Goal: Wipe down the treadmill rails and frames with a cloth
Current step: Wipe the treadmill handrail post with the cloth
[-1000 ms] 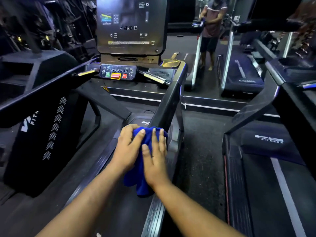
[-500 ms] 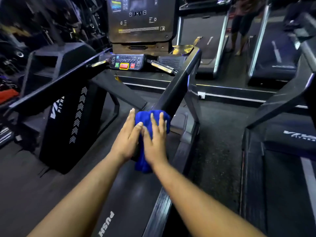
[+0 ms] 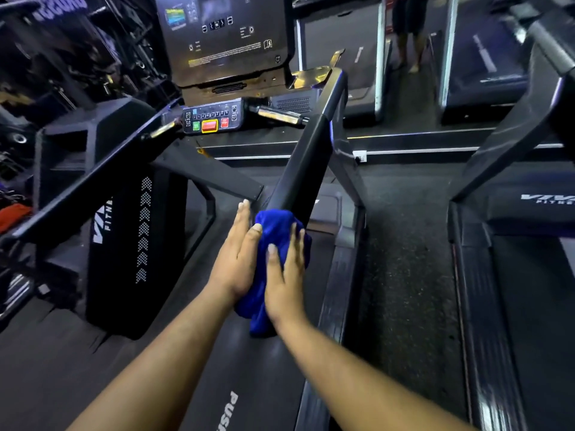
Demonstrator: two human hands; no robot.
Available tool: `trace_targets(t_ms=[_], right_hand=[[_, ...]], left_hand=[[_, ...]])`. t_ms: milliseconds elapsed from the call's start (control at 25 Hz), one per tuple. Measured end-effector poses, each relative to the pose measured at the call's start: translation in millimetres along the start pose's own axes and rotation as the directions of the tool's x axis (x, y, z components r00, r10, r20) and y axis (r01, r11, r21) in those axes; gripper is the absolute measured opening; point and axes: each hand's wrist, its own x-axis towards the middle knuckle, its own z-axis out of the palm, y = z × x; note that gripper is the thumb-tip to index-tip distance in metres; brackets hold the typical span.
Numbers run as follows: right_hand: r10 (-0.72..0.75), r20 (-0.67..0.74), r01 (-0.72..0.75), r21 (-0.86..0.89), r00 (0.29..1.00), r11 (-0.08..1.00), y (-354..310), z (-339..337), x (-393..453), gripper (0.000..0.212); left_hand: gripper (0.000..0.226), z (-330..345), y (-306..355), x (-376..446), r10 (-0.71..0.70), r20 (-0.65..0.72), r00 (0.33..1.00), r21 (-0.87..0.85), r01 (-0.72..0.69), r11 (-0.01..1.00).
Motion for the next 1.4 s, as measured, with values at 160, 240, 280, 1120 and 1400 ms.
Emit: trace_targets(t_ms=[160,240,280,1120,1400], right_hand=[[-0.092,0.053,0.102,-0.242,0.994,0.965,-10.9,-4.3,62.1,0.059],[-0.019,0.076,0.050,-0.427,0.997,0.903,-32.5,-7.1,120.9,0.054],[0.006,0.071,0.030,-0.485,0.997,0.874,-38.5,-6.9,130.0,0.054],[0.033,-0.126,-0.040,-0.051,0.992,0.998,1.1,-7.8,107.8,0.065],[-0.089,0.001,0.088,-0.107,0.996,0.990,7.7,0.3,63.1,0.070]], left_hand=[[0.084,-0.4,-2.7,3.3,0.005,-0.006,1.000,-0.051,-0.005,0.999],[0.083,-0.3,-1.1,2.5,0.015,-0.009,1.000,-0.032,-0.016,0.999],[0.083,-0.2,0.2,-0.7,0.022,-0.021,1.000,-0.006,-0.022,1.000],[0.101,-2.1,10.6,1.5,-0.063,0.176,0.982,0.291,0.009,0.957],[0.096,-2.9,20.3,8.7,-0.128,0.168,0.977,0.447,0.040,0.894]])
